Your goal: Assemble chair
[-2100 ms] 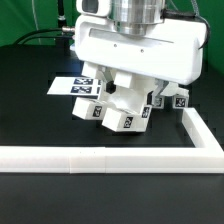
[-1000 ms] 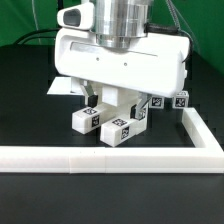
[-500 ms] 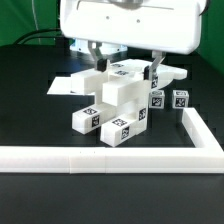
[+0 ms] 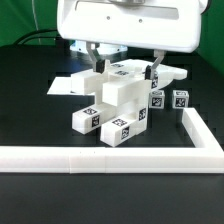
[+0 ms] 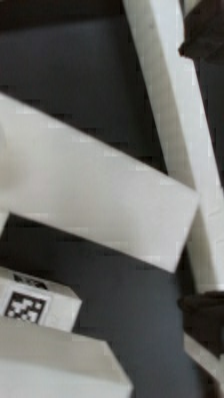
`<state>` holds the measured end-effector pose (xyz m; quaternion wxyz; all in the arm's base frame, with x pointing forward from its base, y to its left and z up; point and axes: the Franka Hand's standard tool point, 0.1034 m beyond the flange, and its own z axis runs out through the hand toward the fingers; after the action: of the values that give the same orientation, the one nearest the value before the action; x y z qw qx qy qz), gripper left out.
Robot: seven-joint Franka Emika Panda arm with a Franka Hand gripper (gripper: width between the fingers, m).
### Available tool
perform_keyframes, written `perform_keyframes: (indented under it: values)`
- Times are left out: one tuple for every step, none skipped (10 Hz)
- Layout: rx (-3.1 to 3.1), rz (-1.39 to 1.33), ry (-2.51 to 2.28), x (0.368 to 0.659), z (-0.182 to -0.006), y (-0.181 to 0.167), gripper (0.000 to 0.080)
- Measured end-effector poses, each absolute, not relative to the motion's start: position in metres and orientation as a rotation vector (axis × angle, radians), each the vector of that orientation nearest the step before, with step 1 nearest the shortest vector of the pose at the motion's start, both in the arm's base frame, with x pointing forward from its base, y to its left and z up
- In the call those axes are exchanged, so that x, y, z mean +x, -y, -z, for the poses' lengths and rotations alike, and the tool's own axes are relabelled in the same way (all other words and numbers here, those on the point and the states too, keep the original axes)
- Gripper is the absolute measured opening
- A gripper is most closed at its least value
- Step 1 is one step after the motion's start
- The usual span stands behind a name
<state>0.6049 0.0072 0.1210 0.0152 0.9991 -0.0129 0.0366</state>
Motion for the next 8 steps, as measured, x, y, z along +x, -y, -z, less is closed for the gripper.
perform_keyframes:
  values:
    - [3.102, -0.092, -0.205, 0.605, -0.123, -0.002, 0.0648]
    - [3.085, -0.118, -0.318, 0.609, -0.127, 0.000, 0.0649]
    - [3.067, -0.113, -0.387, 0.609, -0.127, -0.001, 0.0649]
    - [3.048, -0.108, -0.494, 0.608, -0.127, 0.000, 0.0649]
    - [3.033, -0.106, -0.568, 0.608, -0.127, 0.001, 0.0648]
    - [3.009, -0.102, -0.674, 0.608, -0.127, 0.002, 0.0649]
    - [2.966, -0.102, -0.829, 0.608, -0.128, 0.004, 0.0649]
    - [2.891, -0.103, -1.057, 0.602, -0.133, 0.009, 0.0649]
